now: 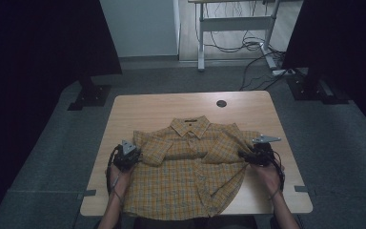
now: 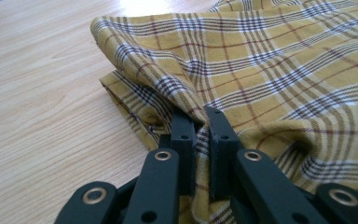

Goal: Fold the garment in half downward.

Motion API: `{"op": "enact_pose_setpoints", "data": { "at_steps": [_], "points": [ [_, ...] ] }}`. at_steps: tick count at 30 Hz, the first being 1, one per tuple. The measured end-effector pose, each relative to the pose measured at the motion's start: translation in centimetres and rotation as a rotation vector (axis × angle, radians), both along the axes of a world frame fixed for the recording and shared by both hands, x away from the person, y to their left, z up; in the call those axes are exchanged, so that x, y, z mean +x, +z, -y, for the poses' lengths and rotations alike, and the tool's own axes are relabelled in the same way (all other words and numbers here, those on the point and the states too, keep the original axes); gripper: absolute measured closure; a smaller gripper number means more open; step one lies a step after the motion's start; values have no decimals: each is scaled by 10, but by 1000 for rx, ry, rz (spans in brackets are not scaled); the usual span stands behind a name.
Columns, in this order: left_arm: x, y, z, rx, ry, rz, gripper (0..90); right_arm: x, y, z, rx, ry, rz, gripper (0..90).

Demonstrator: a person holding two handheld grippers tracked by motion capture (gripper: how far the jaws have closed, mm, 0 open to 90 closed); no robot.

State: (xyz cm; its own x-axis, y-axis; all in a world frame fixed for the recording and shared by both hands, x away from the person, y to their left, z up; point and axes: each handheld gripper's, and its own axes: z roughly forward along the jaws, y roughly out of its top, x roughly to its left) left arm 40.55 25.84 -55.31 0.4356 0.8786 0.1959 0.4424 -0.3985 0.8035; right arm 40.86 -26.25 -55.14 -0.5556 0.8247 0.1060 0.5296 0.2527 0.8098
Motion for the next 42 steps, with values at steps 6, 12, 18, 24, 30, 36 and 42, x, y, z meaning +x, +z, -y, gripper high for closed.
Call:
{"op": "enact_pose_setpoints", "data": {
  "at_steps": [6,12,18,24,30,36,42],
  "points": [
    [0,0,1,-3,6,-1,836,-34,1,0,-9,43,10,309],
    [-1,0,0,-11,9,-6,836,-61,1,-2,-16,63,31,254],
    [-1,0,1,-10,14,-6,836,-66,6,8,30,37,54,222],
    [-3,0,0,-20,15,-13,836,-68,10,10,24,-8,49,196],
    [-6,0,-2,-26,15,-18,836,-96,1,6,-34,-37,45,164],
    [-8,0,-2,-32,21,-20,836,-103,-18,2,-26,-57,3,141],
    [-11,0,-3,-41,21,-27,835,-88,-21,-7,-116,-65,-14,150]
  ]
}}
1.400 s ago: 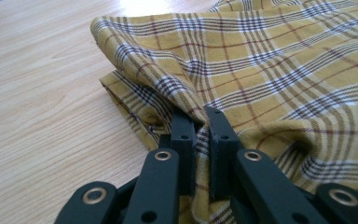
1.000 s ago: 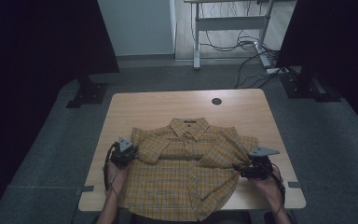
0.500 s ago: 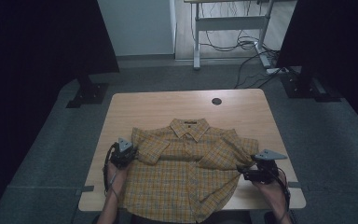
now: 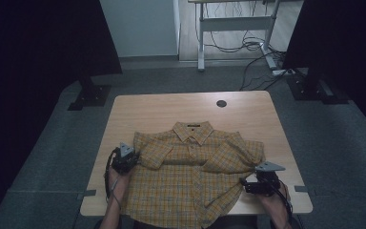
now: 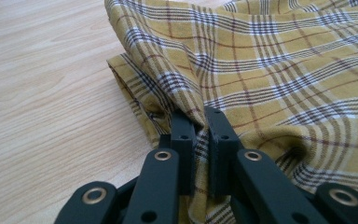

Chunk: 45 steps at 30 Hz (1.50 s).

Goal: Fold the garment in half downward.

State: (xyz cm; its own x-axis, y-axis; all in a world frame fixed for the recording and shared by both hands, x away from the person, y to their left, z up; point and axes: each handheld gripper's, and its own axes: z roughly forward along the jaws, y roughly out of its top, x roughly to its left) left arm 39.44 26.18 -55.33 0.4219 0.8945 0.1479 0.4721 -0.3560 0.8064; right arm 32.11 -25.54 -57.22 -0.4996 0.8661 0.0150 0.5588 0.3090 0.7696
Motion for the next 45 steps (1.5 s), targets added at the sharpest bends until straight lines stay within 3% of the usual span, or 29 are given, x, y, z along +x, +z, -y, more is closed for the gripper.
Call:
{"op": "enact_pose_setpoints", "data": {
  "at_steps": [6,19,27,33,36,39,41,45],
  "points": [
    [-1,0,0,-4,3,-3,835,10,1,3,-6,-1,-2,180],
    [-2,0,0,-4,4,-6,836,-29,3,31,-15,-73,-32,273],
    [-2,0,-1,-10,9,-9,836,-52,10,56,-36,-116,-102,272],
    [-2,0,-1,-18,11,-10,835,-33,19,43,32,-108,14,206],
    [-2,0,-1,-18,11,-10,835,-16,14,33,-13,-91,14,199],
    [-2,0,-1,-19,9,-11,834,-11,4,32,-54,-103,-12,208],
    [-1,0,-1,-20,9,-11,834,-19,2,39,-8,-115,-21,235],
    [-2,0,-1,-18,10,-11,834,-47,3,52,-16,-121,-43,257]
  ]
}}
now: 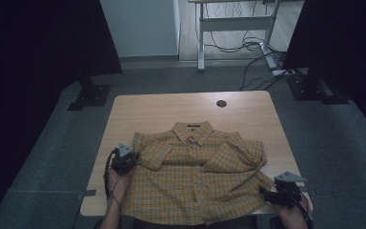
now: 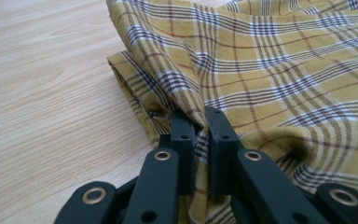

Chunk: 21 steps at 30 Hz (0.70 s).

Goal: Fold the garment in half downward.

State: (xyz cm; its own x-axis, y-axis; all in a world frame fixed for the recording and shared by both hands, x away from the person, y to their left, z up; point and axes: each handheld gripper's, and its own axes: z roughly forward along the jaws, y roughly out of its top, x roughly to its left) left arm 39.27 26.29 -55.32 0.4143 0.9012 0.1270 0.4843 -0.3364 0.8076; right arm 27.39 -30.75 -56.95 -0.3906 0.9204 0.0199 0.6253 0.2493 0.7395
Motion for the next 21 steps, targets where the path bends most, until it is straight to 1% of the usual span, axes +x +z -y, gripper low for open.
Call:
{"op": "enact_pose_setpoints", "data": {
  "at_steps": [2,3,4,5,7,9,12,13,14,15,16,17,19,21],
  "points": [
    [0,0,0,-2,0,0,834,-11,2,7,-7,-10,-28,250],
    [0,0,0,-4,0,-1,834,-15,3,9,-11,-13,-42,236],
    [0,0,0,-5,0,-2,834,-16,4,10,-4,-19,-43,228],
    [0,0,0,-6,0,-2,834,-16,6,10,12,-21,-27,225],
    [0,0,0,-6,2,-2,833,-8,10,5,40,-16,14,208],
    [0,0,0,-8,3,-2,833,5,13,-5,46,11,43,200],
    [0,0,-1,-12,2,-6,831,23,11,-22,40,58,50,195],
    [0,0,-1,-13,0,-7,830,26,9,-27,40,80,47,197],
    [0,0,-1,-14,0,-7,829,28,5,-31,34,101,30,201],
    [0,0,-1,-15,0,-7,829,28,0,-33,16,109,10,202],
    [0,0,-1,-16,0,-8,828,26,-2,-34,4,114,34,207],
    [0,0,-1,-14,0,-7,828,24,-3,-32,14,108,39,220],
    [0,0,-1,-12,1,-6,828,17,-1,-28,3,116,24,258],
    [0,0,-1,-14,1,-7,828,8,0,-23,0,115,20,297]
  ]
}}
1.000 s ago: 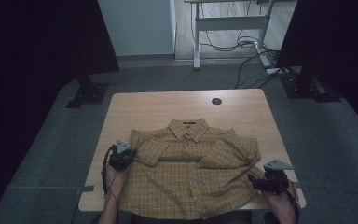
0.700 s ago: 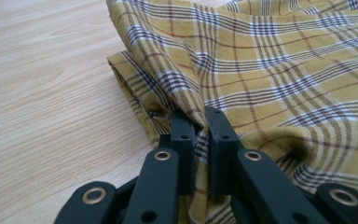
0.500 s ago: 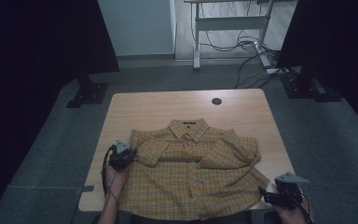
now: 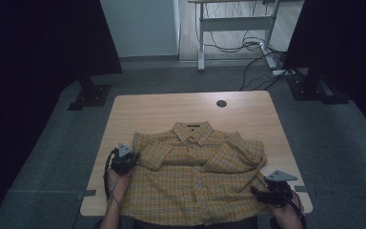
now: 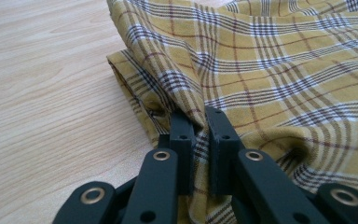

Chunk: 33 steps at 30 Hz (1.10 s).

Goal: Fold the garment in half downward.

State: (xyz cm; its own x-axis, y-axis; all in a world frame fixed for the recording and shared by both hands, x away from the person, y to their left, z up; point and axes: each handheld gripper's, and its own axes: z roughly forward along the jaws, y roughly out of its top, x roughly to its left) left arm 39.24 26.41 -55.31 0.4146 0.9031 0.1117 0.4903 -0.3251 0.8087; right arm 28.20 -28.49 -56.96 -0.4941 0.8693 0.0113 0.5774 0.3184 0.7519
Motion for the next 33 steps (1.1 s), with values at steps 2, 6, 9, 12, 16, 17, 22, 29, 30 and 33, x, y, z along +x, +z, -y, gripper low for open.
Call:
{"op": "enact_pose_setpoints", "data": {
  "at_steps": [2,6,9,12,16,17,22,29,30,33],
  "points": [
    [0,0,0,-1,0,0,828,-8,1,5,-5,-7,-9,307],
    [0,0,0,-2,1,-1,828,-23,1,14,-10,-23,-26,305],
    [0,0,0,-7,1,-3,827,-29,5,16,-24,-34,-68,257],
    [0,0,-1,-10,3,-4,825,-19,9,11,19,-44,-28,207],
    [0,0,-1,-15,4,-6,823,11,9,-5,31,-3,5,182],
    [0,0,-1,-15,4,-7,822,16,7,-8,30,5,-5,184],
    [0,0,-1,-17,3,-7,822,4,0,-3,-3,-12,-8,241],
    [0,0,-2,-22,5,-9,807,-22,5,18,8,-53,-49,221],
    [0,0,-2,-25,11,-9,796,-19,6,18,23,-56,-40,216],
    [2,1,-7,-50,24,-24,699,-1,12,13,65,-53,-6,201]
  ]
}}
